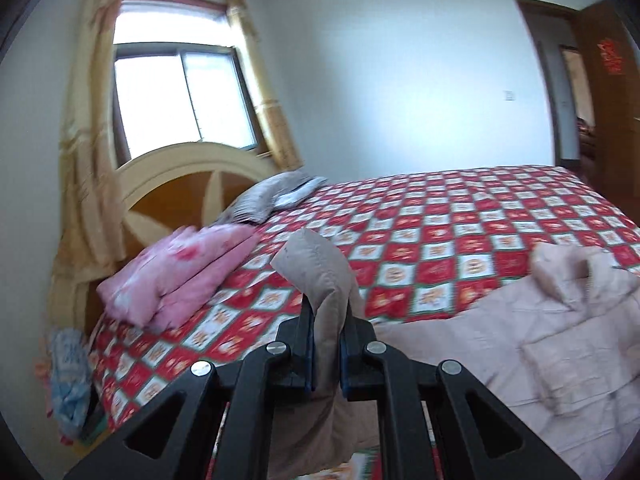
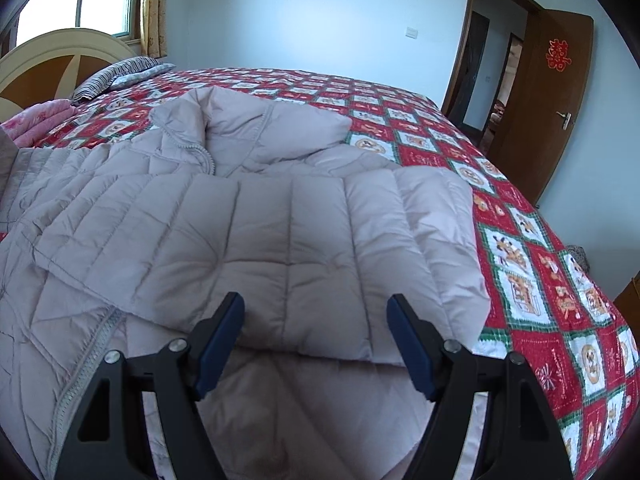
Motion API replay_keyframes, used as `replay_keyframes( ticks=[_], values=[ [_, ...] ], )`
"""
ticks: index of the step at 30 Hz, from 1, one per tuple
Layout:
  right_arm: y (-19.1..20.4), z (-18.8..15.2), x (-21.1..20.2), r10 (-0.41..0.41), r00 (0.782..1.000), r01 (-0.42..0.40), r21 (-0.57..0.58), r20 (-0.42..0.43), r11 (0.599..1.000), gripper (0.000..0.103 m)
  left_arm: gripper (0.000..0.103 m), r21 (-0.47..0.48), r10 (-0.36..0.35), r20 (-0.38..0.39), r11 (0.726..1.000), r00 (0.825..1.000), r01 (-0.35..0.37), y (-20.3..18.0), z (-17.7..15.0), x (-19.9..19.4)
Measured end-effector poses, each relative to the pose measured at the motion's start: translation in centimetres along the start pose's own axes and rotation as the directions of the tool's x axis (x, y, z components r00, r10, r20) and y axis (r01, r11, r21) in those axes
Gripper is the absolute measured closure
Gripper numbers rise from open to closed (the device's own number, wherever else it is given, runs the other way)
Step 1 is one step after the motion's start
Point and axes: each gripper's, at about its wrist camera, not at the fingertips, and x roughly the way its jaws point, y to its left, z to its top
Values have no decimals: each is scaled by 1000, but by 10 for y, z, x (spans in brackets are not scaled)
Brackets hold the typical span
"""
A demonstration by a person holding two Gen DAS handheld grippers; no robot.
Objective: Fold large clothes
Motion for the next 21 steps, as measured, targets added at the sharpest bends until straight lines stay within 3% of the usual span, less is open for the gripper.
replay_keyframes(
  ticks=[4,11,21],
  values=[
    [-3,-6,-6,-18,1000,18,16,19,1000,26,94,55,-97,13,994,995,96,-56,12,-6],
    [-13,-14,-2,-15,1000,14,56,26,998,26,94,133,-241,22,963,970,236,-154,18,-25],
    [-14,-19,0,-7,1000,5,73,25,997,24,94,221,-328,-13,920,944,323,-239,-1,-31]
  ],
)
